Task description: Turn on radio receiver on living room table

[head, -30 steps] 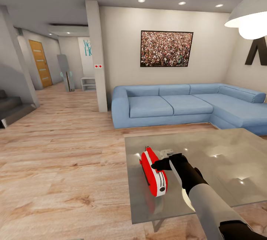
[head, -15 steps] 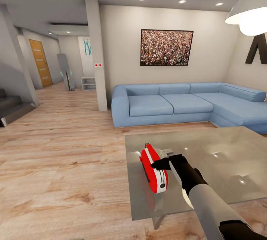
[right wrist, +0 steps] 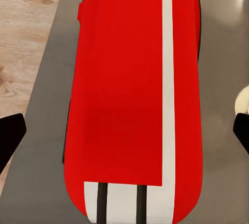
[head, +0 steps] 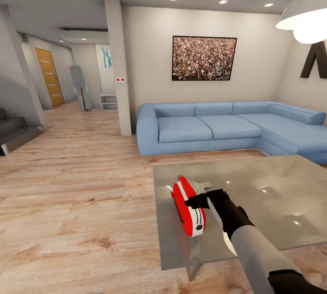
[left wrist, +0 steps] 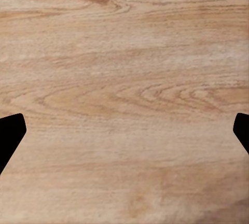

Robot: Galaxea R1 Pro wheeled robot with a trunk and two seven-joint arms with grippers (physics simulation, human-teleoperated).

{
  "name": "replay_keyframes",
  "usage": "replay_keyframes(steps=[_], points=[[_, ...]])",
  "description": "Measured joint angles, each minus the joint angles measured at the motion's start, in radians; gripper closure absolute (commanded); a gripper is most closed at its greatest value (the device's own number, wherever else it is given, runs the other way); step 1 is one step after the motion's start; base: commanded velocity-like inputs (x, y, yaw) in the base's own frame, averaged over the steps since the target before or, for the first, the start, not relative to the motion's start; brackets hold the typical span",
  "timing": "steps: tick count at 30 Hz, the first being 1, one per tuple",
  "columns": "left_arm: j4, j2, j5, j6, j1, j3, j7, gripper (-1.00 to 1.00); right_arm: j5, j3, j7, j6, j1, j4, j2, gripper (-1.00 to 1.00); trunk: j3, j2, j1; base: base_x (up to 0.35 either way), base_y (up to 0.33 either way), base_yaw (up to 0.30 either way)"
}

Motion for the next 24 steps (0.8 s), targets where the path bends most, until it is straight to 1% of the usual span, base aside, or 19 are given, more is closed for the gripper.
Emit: replay_keyframes(steps=[13, 16, 20, 24], points=[[0.000, -0.002, 0.007, 0.000, 0.000, 0.000, -0.006, -1.00, 0.000, -0.001, 0.000, 0.000, 0.000, 0.001, 0.000, -1.00, 0.000, 0.000, 0.000, 0.000, 0.000, 0.000], [0.000, -0.009, 0.011, -0.001, 0.000, 0.001, -0.008, -1.00, 0.000, -0.001, 0.000, 0.000, 0.000, 0.001, 0.000, -1.00, 0.000, 0.000, 0.000, 0.000, 0.000, 0.000], [0.000, -0.012, 0.012, -0.002, 0.000, 0.002, -0.009, -1.00, 0.000, -0.001, 0.000, 0.000, 0.000, 0.001, 0.000, -1.00, -0.012, -0.028, 0.015, 0.000, 0.000, 0.000], [0.000, -0.014, 0.012, -0.005, -0.001, 0.003, -0.008, -1.00, 0.000, -0.001, 0.000, 0.000, 0.000, 0.001, 0.000, -1.00, -0.013, -0.028, 0.015, 0.000, 0.000, 0.000]])
